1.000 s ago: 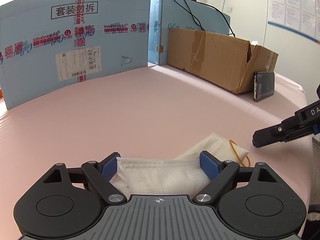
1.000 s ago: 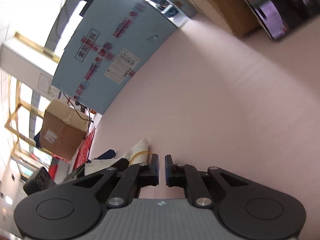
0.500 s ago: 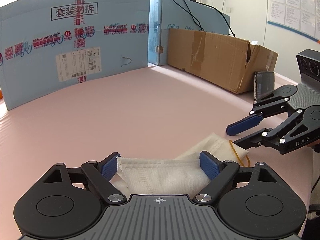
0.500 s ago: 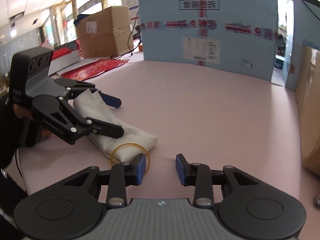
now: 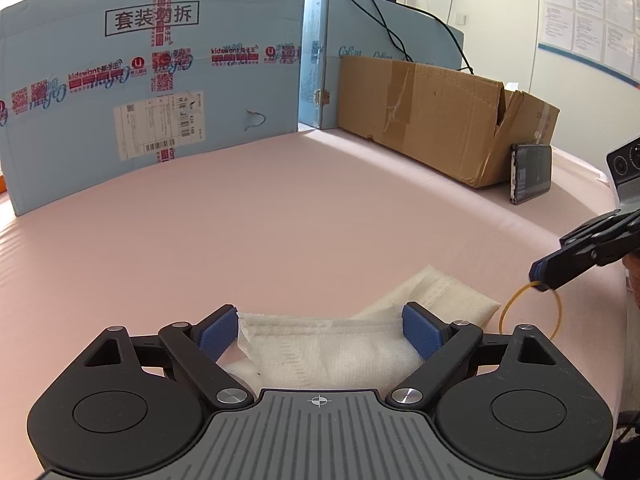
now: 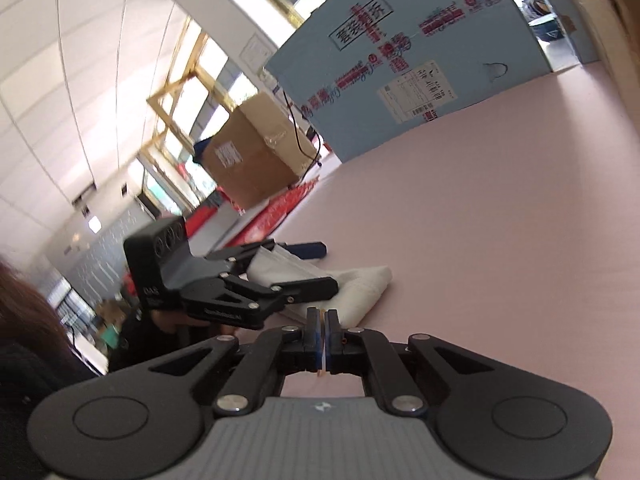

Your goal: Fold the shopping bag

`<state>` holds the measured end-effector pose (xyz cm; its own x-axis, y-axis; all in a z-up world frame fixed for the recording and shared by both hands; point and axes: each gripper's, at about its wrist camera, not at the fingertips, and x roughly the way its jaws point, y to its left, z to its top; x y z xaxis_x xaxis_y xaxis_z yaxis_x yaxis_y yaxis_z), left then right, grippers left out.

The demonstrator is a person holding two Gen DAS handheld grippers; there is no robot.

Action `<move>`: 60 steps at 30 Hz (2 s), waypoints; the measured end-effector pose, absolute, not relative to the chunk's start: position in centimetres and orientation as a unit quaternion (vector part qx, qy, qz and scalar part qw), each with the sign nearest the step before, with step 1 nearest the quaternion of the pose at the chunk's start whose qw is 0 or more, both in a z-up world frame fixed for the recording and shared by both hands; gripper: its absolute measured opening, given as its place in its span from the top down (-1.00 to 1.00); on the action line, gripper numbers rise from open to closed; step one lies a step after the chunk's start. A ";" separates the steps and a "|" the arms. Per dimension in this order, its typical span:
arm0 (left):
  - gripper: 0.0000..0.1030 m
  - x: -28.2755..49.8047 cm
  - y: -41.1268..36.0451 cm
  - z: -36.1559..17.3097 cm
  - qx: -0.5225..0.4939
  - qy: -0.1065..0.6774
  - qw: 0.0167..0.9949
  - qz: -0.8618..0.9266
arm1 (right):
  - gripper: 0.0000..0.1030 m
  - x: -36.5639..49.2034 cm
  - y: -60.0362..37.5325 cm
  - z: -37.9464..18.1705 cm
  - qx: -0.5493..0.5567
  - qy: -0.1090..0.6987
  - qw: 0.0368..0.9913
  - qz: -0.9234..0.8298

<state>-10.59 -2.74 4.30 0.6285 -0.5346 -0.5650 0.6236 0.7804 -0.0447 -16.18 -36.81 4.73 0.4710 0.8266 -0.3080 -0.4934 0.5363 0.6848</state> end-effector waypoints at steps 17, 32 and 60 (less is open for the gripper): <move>-0.76 -14.6 -5.1 5.2 0.199 0.161 0.909 -0.328 | 0.19 -16.2 -28.3 6.9 -0.064 0.402 0.869 0.280; -0.32 -19.6 -6.8 4.3 0.394 0.069 0.812 -0.425 | 0.97 -16.3 -29.4 6.7 0.043 0.404 0.887 0.221; -0.17 -15.0 -6.2 6.2 0.193 0.177 0.848 -0.461 | 0.98 -14.4 -34.0 1.7 0.449 0.393 0.793 0.125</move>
<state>-14.98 -6.18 6.24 0.5126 -0.7130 -0.4784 0.8498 0.5010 0.1639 -14.45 -33.98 1.66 0.6594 0.5513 -0.5111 0.1543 0.5661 0.8098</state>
